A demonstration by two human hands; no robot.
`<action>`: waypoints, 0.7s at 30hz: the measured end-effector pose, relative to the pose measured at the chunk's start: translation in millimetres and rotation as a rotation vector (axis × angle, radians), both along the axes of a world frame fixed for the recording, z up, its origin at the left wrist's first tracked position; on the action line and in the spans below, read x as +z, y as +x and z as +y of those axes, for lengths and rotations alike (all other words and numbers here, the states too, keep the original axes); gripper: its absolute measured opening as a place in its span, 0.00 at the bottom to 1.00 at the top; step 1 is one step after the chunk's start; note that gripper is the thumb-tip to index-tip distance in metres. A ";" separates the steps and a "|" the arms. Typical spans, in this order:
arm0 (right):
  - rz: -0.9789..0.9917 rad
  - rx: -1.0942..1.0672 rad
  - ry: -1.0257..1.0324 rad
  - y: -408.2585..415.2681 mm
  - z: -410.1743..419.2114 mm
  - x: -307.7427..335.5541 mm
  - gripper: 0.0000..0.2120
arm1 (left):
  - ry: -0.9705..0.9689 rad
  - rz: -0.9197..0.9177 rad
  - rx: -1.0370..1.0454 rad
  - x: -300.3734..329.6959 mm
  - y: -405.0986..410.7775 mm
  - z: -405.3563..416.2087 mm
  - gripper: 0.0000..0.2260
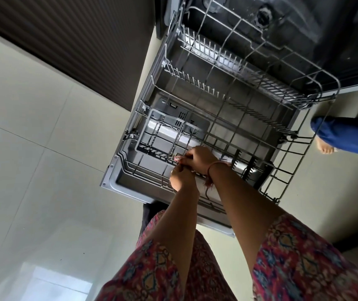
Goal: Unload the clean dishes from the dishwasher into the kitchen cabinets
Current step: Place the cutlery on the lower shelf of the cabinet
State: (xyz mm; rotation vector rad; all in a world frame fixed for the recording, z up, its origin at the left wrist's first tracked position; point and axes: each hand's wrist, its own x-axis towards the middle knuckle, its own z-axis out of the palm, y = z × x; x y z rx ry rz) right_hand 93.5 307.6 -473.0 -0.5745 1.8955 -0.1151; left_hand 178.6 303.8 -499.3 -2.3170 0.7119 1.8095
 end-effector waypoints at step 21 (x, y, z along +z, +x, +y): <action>0.093 0.415 -0.387 86.8 -61.7 253.7 0.12 | 0.349 0.653 0.273 233.3 135.0 -124.7 0.19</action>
